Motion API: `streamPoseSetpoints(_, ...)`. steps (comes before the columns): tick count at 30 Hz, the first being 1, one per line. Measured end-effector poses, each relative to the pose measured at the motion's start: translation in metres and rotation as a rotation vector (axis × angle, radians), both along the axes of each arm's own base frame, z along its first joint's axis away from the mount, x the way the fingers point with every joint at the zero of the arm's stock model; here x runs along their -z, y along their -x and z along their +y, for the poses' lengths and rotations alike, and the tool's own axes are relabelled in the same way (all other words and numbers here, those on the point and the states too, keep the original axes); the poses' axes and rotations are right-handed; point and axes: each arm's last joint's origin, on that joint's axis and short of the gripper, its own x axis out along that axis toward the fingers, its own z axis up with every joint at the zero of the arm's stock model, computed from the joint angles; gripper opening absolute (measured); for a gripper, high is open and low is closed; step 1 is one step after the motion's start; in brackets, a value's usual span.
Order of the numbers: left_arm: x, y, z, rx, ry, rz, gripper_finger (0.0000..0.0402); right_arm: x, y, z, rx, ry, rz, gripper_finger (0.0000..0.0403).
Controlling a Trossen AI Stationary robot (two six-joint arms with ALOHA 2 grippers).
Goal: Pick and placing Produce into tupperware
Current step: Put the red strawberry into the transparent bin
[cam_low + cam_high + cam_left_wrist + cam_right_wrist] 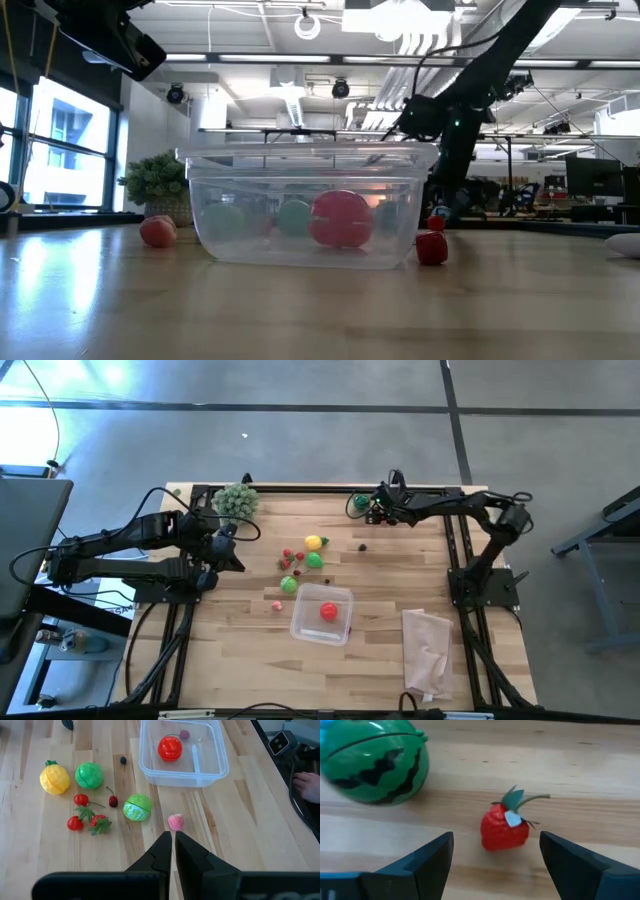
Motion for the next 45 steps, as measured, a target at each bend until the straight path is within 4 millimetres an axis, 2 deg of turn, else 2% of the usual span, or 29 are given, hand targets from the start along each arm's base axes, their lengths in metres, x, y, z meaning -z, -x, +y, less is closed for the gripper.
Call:
streamPoseSetpoints(7,0.0,0.0,0.0,0.001,0.0,0.0,0.0014,0.016,-0.005,-0.004,0.015,0.035,0.047,0.0287)
streamPoseSetpoints(17,0.0,0.0,0.0,0.0,0.0,-0.001,0.0014,0.017,-0.005,-0.009,0.08,0.116,0.057,0.0284)
streamPoseSetpoints(45,0.0,0.0,0.0,0.0,0.0,0.0,0.0014,0.017,-0.003,-0.01,0.088,0.06,0.022,0.0139)
